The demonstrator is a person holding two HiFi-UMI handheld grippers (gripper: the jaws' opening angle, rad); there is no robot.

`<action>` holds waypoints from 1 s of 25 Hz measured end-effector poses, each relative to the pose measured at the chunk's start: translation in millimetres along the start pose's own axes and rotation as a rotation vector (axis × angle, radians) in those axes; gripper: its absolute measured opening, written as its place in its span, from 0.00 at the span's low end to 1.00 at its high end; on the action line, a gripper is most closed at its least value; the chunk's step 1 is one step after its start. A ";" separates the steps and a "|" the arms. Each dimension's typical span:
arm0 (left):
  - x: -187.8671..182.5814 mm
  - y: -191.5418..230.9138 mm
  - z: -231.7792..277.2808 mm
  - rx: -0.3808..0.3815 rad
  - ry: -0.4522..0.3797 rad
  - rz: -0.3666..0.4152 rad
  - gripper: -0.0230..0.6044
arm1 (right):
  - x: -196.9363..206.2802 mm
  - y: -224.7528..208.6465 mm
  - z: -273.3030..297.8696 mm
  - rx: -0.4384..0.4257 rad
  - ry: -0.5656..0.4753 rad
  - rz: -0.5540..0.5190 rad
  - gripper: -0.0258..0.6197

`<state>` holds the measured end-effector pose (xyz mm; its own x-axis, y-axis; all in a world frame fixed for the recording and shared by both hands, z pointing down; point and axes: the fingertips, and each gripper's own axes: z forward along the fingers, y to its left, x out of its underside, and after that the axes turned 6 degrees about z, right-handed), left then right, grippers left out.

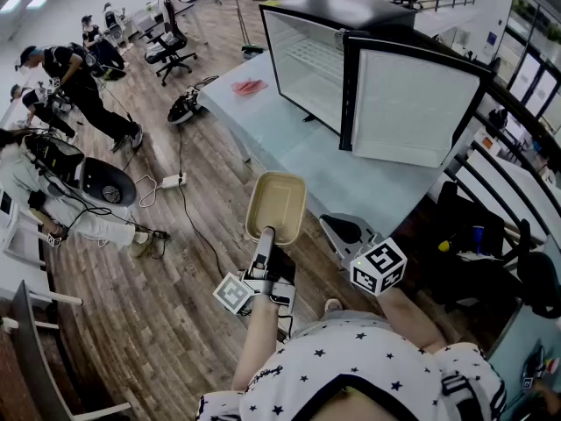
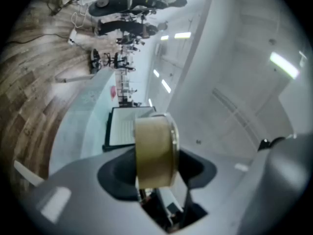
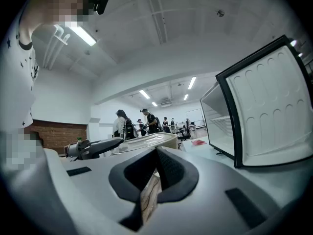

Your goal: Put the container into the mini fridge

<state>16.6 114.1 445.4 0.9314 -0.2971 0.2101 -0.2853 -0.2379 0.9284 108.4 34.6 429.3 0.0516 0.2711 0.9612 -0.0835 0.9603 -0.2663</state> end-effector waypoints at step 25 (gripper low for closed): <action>13.5 5.0 1.8 -0.012 -0.041 -0.015 0.39 | -5.0 -12.7 -8.0 -0.050 -0.019 0.040 0.07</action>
<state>27.3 107.2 452.3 0.9256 -0.3309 0.1837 -0.2683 -0.2314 0.9351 117.1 21.6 427.3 0.0305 0.3084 0.9508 -0.0353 0.9509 -0.3074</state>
